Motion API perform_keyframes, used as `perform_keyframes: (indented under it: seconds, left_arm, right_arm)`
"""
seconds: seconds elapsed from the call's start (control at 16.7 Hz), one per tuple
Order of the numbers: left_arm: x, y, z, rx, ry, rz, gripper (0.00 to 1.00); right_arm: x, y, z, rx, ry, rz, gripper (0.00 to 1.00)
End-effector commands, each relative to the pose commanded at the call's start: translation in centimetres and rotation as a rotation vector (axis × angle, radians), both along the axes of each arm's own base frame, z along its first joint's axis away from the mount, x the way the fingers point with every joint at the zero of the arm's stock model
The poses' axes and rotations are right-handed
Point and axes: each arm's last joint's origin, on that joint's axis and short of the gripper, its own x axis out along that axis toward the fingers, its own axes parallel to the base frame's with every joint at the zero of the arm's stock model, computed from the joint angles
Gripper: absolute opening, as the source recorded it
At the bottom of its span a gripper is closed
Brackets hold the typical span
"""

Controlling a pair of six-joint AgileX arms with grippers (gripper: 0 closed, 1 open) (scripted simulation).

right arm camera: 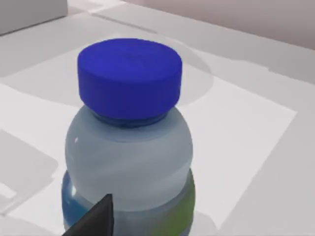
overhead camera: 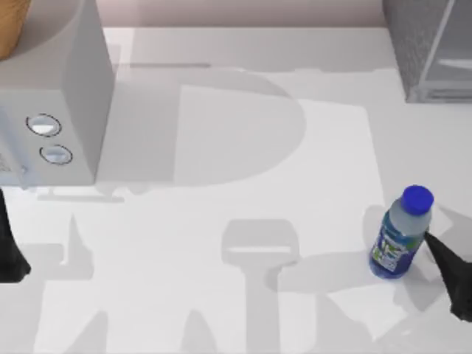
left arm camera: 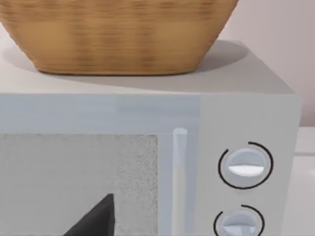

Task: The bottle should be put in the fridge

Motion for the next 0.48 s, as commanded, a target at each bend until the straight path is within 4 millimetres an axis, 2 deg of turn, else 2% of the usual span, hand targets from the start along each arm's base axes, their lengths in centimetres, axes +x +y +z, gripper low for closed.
perform_keyframes:
  seconds: [0.48]
  left_arm:
    - [0.0,0.0,0.0,0.0,0.0,0.0,1.0]
  right_arm:
    - [-0.4,0.3,-2.6,0.012,0.042,0.178,1.0]
